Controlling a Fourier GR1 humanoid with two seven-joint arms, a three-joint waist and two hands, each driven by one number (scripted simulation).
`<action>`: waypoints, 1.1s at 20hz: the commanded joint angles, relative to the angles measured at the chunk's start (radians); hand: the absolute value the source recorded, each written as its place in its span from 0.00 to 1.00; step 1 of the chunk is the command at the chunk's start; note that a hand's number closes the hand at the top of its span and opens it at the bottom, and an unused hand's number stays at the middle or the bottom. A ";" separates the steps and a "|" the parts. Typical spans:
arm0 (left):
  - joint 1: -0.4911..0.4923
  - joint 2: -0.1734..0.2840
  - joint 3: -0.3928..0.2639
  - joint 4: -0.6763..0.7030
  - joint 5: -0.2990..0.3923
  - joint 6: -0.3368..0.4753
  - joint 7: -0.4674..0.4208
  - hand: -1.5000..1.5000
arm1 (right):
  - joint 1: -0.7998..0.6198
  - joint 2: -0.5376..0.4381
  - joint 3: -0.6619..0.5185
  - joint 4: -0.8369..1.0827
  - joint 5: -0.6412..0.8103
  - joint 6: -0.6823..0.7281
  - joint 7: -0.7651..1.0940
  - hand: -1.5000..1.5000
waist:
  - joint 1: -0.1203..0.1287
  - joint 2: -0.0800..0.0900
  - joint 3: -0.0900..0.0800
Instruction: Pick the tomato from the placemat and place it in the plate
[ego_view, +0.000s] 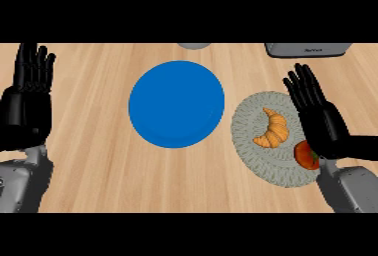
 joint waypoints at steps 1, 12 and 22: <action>-0.030 0.031 0.000 0.040 -0.009 -0.050 0.035 0.50 | 0.030 0.002 -0.002 -0.002 0.024 0.065 -0.058 1.00 | 0.014 0.001 -0.021; 0.025 0.098 -0.058 0.020 0.044 -0.185 0.190 0.50 | 0.177 0.051 0.227 0.045 0.587 -0.335 -0.210 0.00 | 0.012 0.000 -0.018; 0.076 0.081 -0.034 -0.012 0.041 -0.223 0.183 0.50 | 0.328 0.069 0.024 -0.016 0.368 -0.244 -0.613 0.00 | 0.013 -0.001 -0.021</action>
